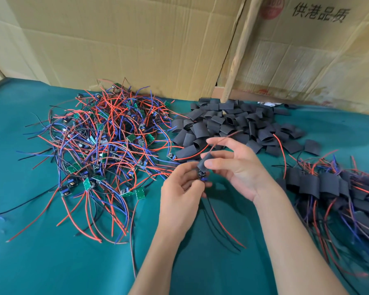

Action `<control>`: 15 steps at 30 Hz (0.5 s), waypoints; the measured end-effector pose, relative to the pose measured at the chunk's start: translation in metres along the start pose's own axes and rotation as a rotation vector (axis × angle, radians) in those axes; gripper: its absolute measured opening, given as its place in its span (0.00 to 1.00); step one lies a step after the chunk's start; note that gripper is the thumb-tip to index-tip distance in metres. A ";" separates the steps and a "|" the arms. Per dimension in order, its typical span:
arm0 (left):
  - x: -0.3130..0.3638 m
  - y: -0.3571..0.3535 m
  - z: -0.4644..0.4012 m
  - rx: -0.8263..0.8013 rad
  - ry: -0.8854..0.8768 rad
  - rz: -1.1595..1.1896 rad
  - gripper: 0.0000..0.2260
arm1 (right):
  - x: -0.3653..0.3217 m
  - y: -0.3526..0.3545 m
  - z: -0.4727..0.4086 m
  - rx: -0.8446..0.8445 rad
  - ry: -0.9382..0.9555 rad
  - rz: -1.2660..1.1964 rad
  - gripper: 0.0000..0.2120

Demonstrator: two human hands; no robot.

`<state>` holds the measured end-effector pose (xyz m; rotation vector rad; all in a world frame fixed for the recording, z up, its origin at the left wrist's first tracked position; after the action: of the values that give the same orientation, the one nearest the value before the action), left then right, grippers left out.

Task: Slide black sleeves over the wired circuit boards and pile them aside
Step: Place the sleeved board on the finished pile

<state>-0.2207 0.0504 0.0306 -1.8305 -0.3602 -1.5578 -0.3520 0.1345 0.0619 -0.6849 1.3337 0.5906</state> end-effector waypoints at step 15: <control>-0.002 0.001 0.002 0.100 -0.070 -0.127 0.12 | -0.007 0.018 0.003 0.105 0.046 0.179 0.25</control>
<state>-0.2186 0.0511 0.0287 -1.8182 -0.5866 -1.5330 -0.3643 0.1489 0.0676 -0.4993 1.4678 0.6458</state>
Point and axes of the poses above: each hand's wrist, its own z-axis away from the middle knuckle, its own y-axis out of the back of the hand, x = y × z, the point moved 3 cm from there along -z, towards the middle knuckle, and after that the axes turned 7 degrees about z, right-handed, at the moved point
